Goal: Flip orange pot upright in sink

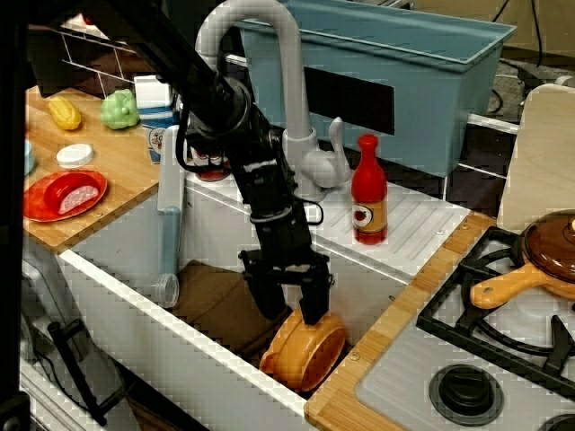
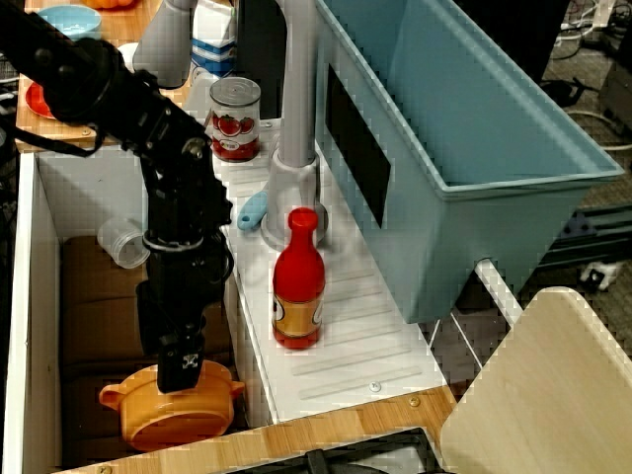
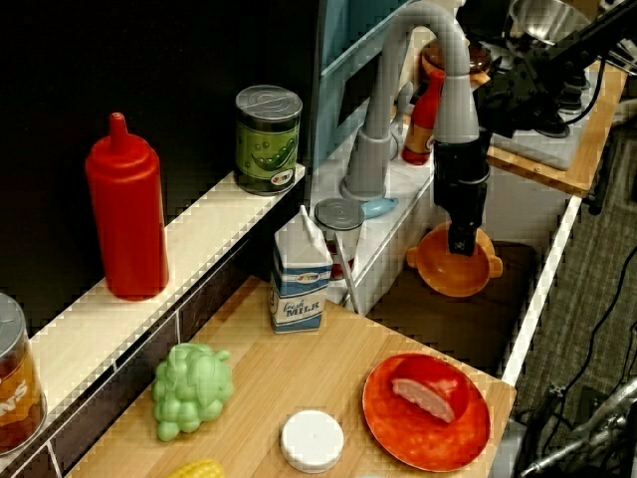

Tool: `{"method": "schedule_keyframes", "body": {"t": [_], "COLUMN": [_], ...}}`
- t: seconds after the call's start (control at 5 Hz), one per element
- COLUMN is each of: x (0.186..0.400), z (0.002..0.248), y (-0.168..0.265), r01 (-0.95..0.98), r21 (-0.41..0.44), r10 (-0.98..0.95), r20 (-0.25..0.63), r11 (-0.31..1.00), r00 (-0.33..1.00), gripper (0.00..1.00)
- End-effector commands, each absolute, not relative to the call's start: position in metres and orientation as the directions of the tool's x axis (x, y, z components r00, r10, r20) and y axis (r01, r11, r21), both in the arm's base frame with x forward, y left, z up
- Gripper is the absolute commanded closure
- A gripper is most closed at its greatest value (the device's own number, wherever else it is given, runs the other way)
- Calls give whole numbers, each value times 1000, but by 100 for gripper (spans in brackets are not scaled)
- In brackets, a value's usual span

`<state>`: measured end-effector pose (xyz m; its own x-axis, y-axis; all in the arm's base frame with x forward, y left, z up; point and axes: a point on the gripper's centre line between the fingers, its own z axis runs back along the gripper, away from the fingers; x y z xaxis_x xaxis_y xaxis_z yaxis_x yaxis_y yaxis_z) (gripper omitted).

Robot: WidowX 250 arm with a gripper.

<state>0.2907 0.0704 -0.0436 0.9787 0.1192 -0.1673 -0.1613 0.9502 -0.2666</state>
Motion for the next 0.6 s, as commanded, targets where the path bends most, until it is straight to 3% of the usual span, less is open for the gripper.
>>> {"method": "schedule_keyframes", "body": {"t": [0.0,0.4], "x": [282,272], "z": [-41,-51], "y": [67,64], "r01": [-136,-137], "r21": [-274,-314], "r10": [97,82], "r20": [-148,-180], "r11": [952,939], "r00": [984,980], "gripper": [0,0]}}
